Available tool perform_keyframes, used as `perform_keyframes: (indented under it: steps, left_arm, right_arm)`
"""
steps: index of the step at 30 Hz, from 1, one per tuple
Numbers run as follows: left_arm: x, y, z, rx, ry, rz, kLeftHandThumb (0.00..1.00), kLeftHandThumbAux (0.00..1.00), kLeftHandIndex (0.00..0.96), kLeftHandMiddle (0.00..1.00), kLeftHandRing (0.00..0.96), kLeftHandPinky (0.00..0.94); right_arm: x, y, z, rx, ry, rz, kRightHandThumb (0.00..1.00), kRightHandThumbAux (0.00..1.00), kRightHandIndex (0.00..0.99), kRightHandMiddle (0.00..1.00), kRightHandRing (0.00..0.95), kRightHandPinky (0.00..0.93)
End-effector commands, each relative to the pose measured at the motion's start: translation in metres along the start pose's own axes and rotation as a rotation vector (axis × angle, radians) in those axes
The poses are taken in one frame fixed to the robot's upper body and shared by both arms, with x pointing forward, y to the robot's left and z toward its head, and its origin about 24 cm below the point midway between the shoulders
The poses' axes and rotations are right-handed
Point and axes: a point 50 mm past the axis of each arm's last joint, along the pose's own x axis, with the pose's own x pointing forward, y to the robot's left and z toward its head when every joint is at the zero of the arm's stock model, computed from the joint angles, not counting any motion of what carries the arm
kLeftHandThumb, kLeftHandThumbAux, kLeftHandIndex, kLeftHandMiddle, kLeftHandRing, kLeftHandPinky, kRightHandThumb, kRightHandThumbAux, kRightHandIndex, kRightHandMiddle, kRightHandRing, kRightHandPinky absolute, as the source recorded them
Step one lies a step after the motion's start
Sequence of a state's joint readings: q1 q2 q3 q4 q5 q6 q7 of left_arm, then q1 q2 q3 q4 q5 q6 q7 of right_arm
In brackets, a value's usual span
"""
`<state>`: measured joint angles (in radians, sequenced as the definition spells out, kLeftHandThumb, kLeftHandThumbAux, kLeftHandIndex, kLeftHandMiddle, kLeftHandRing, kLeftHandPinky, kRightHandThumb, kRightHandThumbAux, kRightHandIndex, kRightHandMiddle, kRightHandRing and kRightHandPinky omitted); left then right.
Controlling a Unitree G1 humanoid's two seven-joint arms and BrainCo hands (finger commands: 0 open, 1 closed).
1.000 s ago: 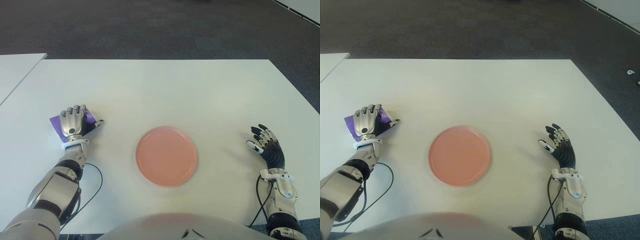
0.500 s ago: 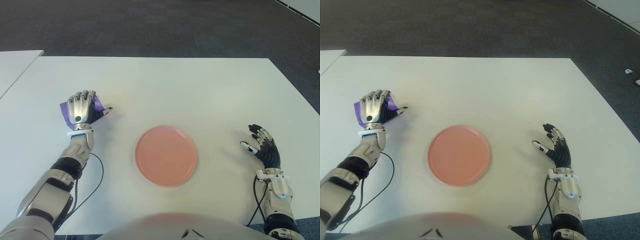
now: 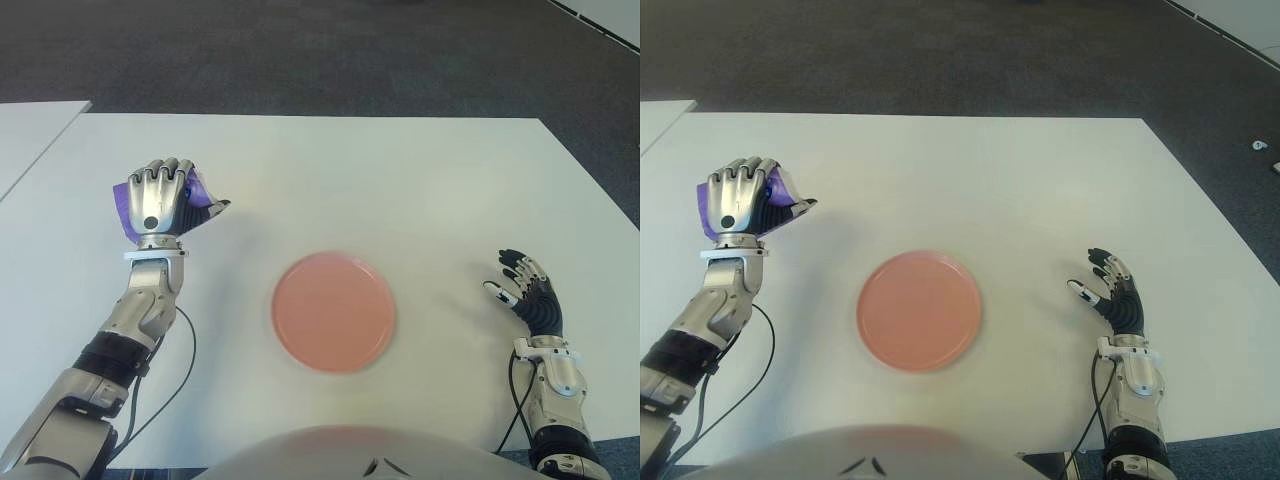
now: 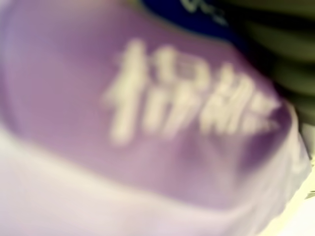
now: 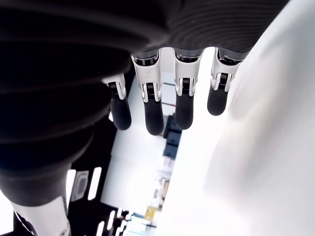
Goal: Put the tissue paper into the plate.
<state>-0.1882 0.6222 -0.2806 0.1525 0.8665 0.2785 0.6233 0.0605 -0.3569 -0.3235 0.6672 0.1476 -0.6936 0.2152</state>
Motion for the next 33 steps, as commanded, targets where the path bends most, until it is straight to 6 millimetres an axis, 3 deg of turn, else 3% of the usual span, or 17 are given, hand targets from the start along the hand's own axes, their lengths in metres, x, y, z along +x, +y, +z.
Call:
perform_keyframes:
  steps: [1,9,14,17,23,33]
  left_arm:
    - [0.000,0.010,0.004,0.005,-0.016,-0.010,0.857,0.663,0.406,0.547,0.857,0.850]
    - [-0.001,0.021,0.017,0.044,-0.070,0.015,0.858,0.661,0.409,0.552,0.872,0.861]
    - [-0.007,0.024,0.035,0.048,-0.117,0.034,0.859,0.661,0.411,0.557,0.876,0.862]
    - [-0.026,0.026,0.067,-0.029,-0.179,0.015,0.858,0.661,0.411,0.557,0.877,0.868]
    - [-0.057,0.028,0.110,-0.090,-0.301,-0.027,0.858,0.662,0.409,0.554,0.862,0.861]
    - [-0.066,0.042,0.133,-0.129,-0.445,0.019,0.860,0.661,0.412,0.555,0.860,0.864]
  right_arm:
    - [-0.013,0.015,-0.016,0.051,0.081,0.027,0.033,0.710,0.175,0.212,0.170,0.152]
    - [-0.014,0.016,-0.017,0.053,0.093,0.029,0.046,0.675,0.158,0.208,0.163,0.136]
    - [-0.015,0.018,-0.016,0.070,0.082,0.018,0.050,0.658,0.159,0.212,0.163,0.135]
    - [-0.015,0.022,-0.014,0.055,0.076,0.019,0.052,0.643,0.167,0.221,0.170,0.143]
    - [-0.015,0.026,-0.013,0.046,0.095,0.033,0.084,0.620,0.171,0.241,0.185,0.150]
    - [-0.013,0.039,-0.007,0.051,0.111,0.024,0.182,0.581,0.195,0.299,0.232,0.172]
